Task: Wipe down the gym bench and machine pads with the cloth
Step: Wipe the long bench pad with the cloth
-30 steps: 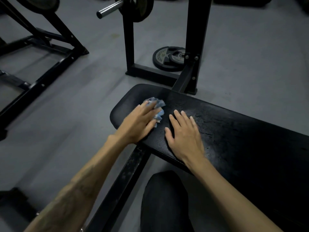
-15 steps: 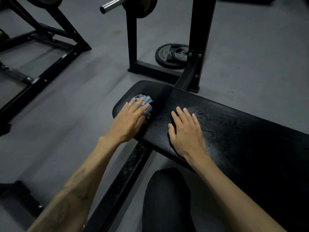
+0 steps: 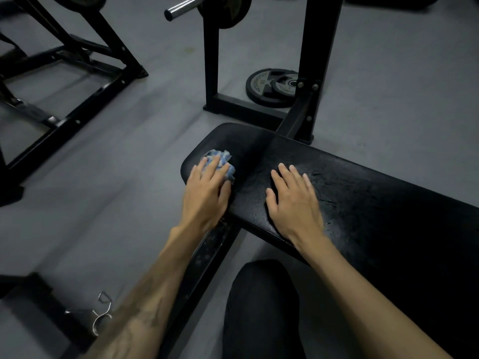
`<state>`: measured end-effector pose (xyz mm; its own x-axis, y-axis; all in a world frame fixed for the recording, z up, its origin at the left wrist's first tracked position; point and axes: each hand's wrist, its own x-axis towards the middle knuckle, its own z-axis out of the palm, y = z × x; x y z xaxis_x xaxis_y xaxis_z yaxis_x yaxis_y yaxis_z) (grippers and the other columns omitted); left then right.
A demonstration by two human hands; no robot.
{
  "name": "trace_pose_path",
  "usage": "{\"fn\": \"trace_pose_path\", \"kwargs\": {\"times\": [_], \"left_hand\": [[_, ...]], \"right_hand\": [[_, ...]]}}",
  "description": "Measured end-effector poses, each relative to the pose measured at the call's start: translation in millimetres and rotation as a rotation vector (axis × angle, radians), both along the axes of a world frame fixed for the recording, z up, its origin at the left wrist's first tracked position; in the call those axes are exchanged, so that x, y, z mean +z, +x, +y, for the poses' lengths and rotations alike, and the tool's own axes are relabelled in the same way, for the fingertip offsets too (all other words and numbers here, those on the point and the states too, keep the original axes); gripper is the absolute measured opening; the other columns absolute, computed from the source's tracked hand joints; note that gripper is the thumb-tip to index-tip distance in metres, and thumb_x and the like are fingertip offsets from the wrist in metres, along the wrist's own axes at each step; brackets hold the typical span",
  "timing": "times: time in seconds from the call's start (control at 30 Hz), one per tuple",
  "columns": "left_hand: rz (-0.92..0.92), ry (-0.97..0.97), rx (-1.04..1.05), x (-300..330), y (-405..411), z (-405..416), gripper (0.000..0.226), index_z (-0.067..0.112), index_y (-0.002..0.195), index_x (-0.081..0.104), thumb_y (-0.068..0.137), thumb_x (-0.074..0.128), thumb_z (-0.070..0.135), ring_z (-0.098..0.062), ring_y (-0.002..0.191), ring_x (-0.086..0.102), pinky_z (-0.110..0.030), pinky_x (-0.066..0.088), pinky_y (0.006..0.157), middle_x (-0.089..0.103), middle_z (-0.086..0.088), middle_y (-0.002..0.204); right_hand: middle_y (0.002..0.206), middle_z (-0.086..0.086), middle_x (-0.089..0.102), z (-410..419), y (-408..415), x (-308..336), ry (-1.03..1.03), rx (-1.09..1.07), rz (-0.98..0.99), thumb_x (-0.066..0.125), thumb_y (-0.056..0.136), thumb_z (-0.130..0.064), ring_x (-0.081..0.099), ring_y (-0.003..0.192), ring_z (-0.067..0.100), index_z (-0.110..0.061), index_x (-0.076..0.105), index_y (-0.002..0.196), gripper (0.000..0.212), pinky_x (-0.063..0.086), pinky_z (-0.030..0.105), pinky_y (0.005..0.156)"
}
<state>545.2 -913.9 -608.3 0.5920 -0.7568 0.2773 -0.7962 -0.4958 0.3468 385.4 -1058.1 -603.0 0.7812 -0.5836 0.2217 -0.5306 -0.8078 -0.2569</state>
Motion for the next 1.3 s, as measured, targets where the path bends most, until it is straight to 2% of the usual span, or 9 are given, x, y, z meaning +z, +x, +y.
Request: {"fn": "trace_pose_path", "kwargs": {"times": [0.13, 0.27, 0.5, 0.67, 0.83, 0.93, 1.07, 1.23, 1.3], "left_hand": [[-0.068, -0.174, -0.217, -1.6, -18.4, 7.9, 0.036, 0.013, 0.134, 0.066, 0.105, 0.049, 0.025, -0.026, 0.142, 0.047, -0.044, 0.035, 0.118, 0.054, -0.003, 0.15], [-0.11, -0.083, -0.356, 0.6, -3.7, 22.3, 0.037, 0.014, 0.14, 0.061, 0.107, 0.049, 0.025, -0.024, 0.145, 0.043, -0.041, 0.034, 0.12, 0.05, -0.004, 0.153], [-0.04, -0.087, 0.078, -11.0, -7.3, 16.7, 0.045, 0.015, 0.143, 0.056, 0.107, 0.038, 0.036, -0.03, 0.149, 0.035, -0.051, 0.031, 0.121, 0.048, -0.009, 0.155], [-0.144, -0.021, -0.226, -10.5, 14.5, 34.3, 0.045, 0.016, 0.145, 0.055, 0.108, 0.038, 0.034, -0.026, 0.149, 0.036, -0.049, 0.025, 0.124, 0.047, -0.006, 0.156], [0.089, -0.056, 0.147, -2.6, 44.7, 24.3, 0.054, 0.018, 0.147, 0.052, 0.106, 0.029, 0.043, -0.03, 0.15, 0.033, -0.049, 0.025, 0.124, 0.041, -0.006, 0.16], [0.052, -0.019, 0.062, -0.7, 30.7, 17.6, 0.056, 0.017, 0.147, 0.053, 0.104, 0.028, 0.043, -0.028, 0.153, 0.027, -0.046, 0.016, 0.127, 0.04, -0.005, 0.161], [-0.02, 0.047, -0.202, 3.0, 37.2, 29.4, 0.051, 0.02, 0.15, 0.05, 0.108, 0.031, 0.041, -0.02, 0.153, 0.028, -0.046, 0.02, 0.126, 0.038, 0.001, 0.162], [0.108, 0.082, 0.116, 12.4, 53.4, 4.9, 0.063, 0.018, 0.153, 0.046, 0.102, 0.024, 0.049, -0.03, 0.154, 0.023, -0.046, 0.016, 0.127, 0.034, -0.007, 0.164], [0.088, 0.108, 0.095, 13.3, 44.3, -5.7, 0.064, 0.017, 0.152, 0.046, 0.102, 0.023, 0.048, -0.031, 0.154, 0.023, -0.042, 0.012, 0.127, 0.034, -0.008, 0.164]], "right_hand": [[0.145, 0.015, 0.055, 3.5, 6.2, 0.7, -0.076, 0.132, -0.019, 0.039, 0.094, -0.024, 0.048, 0.137, 0.034, -0.006, 0.059, 0.137, 0.051, 0.039, 0.049, 0.114], [0.14, 0.016, 0.059, 17.2, 30.3, 3.1, -0.014, 0.135, -0.07, 0.045, 0.094, -0.023, 0.051, 0.134, 0.036, -0.004, 0.062, 0.132, 0.046, 0.041, 0.051, 0.112], [0.145, 0.015, 0.054, 24.5, 33.3, 2.1, 0.003, 0.119, -0.091, 0.036, 0.097, -0.034, 0.045, 0.139, 0.032, -0.006, 0.06, 0.135, 0.053, 0.034, 0.048, 0.118], [0.146, 0.015, 0.053, 25.2, 34.2, 4.4, -0.008, 0.147, -0.071, 0.035, 0.097, -0.033, 0.044, 0.14, 0.03, -0.005, 0.059, 0.136, 0.054, 0.033, 0.046, 0.119], [0.149, 0.014, 0.05, 24.6, 35.7, 3.8, -0.014, 0.152, -0.056, 0.033, 0.098, -0.033, 0.041, 0.142, 0.029, -0.006, 0.056, 0.139, 0.054, 0.031, 0.045, 0.12], [0.15, 0.013, 0.049, 24.8, 37.2, 2.5, -0.026, 0.148, -0.047, 0.032, 0.098, -0.034, 0.04, 0.143, 0.028, -0.007, 0.055, 0.14, 0.055, 0.031, 0.046, 0.12], [0.151, 0.013, 0.048, 24.3, 37.8, 1.6, -0.035, 0.145, -0.031, 0.032, 0.098, -0.034, 0.039, 0.144, 0.028, -0.008, 0.054, 0.141, 0.055, 0.03, 0.046, 0.12], [0.151, 0.012, 0.049, 23.9, 39.0, 0.6, -0.042, 0.141, -0.034, 0.032, 0.097, -0.034, 0.04, 0.143, 0.028, -0.008, 0.055, 0.14, 0.055, 0.03, 0.046, 0.12], [0.151, 0.012, 0.049, 23.7, 39.1, 0.9, -0.038, 0.138, -0.038, 0.032, 0.097, -0.035, 0.04, 0.143, 0.028, -0.008, 0.055, 0.14, 0.056, 0.03, 0.046, 0.12]]}}
